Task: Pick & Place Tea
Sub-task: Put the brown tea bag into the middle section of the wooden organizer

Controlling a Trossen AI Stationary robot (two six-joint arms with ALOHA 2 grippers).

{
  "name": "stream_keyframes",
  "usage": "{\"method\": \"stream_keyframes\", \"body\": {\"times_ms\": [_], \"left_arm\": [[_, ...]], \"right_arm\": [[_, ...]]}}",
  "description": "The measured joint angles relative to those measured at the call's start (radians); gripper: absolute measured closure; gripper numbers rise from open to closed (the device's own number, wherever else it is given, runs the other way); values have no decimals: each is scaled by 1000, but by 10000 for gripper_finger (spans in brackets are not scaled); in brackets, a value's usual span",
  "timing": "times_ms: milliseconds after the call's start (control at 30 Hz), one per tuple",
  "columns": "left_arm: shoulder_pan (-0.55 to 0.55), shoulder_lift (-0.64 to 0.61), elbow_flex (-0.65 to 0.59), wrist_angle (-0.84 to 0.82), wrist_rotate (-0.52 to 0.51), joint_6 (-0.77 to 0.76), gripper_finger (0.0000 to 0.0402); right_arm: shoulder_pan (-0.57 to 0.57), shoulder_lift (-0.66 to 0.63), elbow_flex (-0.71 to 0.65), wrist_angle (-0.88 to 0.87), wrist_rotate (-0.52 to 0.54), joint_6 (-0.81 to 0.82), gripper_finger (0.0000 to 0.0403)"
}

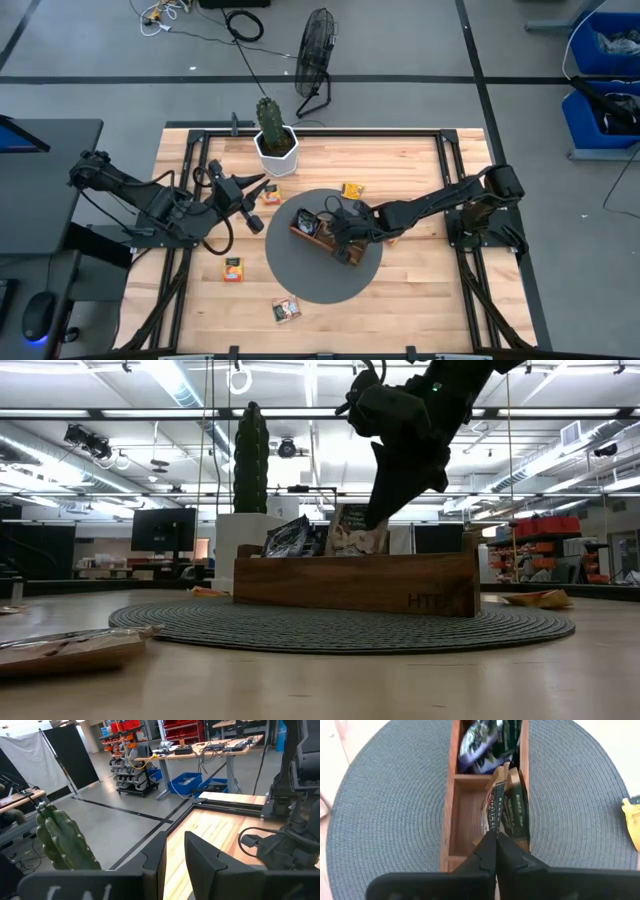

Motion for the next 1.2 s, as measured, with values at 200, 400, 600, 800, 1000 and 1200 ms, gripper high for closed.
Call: {"method": "stream_keyframes", "body": {"times_ms": [200, 400, 600, 800, 1000, 1200], "left_arm": [[21, 0, 0, 0, 0, 0, 328], [28, 0, 0, 0, 0, 0, 328], [27, 0, 0, 1, 1, -3, 328], [27, 0, 0, 0, 71, 0, 328], [27, 0, 0, -2, 189, 2, 328], [27, 0, 0, -37, 340, -67, 328]], "right_arm": [[-9, 10, 1, 43, -36, -49, 403], [-16, 19, 1, 29, -53, -54, 403], [-17, 26, 1, 29, -61, -51, 377], [-17, 22, 1, 31, -52, -53, 321], [-22, -15, 1, 22, -25, -7, 261], [-23, -115, 1, 8, 99, 72, 249]]}}
